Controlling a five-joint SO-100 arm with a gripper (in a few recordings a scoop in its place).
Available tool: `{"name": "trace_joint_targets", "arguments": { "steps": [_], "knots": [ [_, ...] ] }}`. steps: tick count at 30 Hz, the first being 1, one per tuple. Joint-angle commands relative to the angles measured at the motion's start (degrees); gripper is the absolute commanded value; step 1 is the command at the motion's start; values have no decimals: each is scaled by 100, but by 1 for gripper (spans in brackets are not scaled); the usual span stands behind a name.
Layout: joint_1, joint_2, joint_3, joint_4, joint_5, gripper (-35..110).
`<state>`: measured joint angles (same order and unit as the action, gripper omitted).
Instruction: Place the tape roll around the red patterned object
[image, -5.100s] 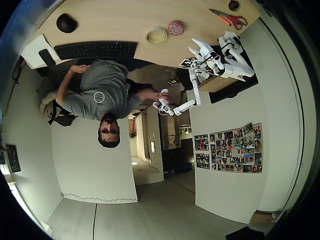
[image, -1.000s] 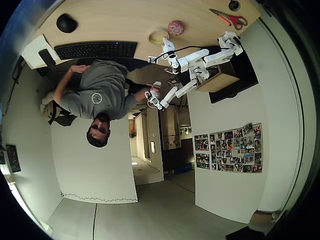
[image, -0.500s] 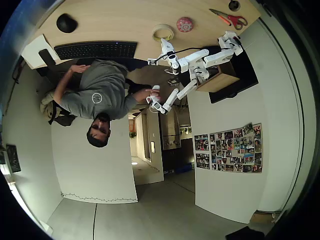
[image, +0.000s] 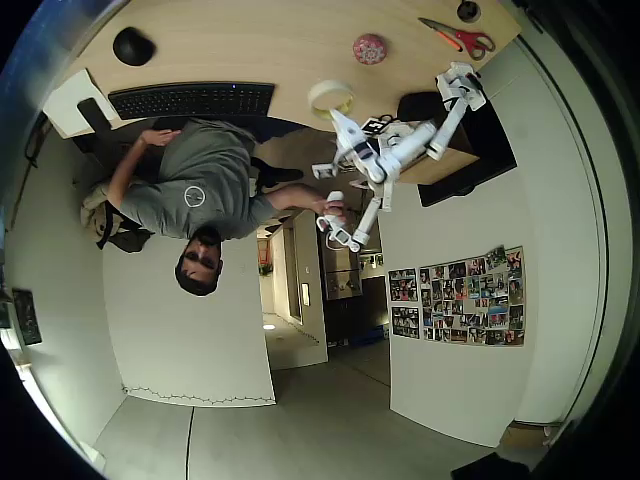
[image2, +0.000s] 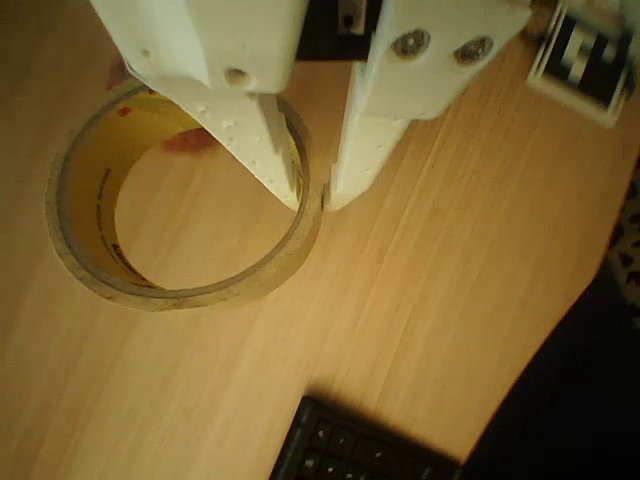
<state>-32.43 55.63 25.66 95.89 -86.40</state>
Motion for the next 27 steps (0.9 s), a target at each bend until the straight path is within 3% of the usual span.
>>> {"name": "trace_joint_targets", "arguments": {
  "steps": [1,8,16,27],
  "knots": [
    [-105,1723,1248,35,-105,0],
    [-44,2531,2391,-229,-35,0],
    [44,5484,7471,-2848,62,0],
    [281,7084,10433,-4289,281,0]
  ]
}}
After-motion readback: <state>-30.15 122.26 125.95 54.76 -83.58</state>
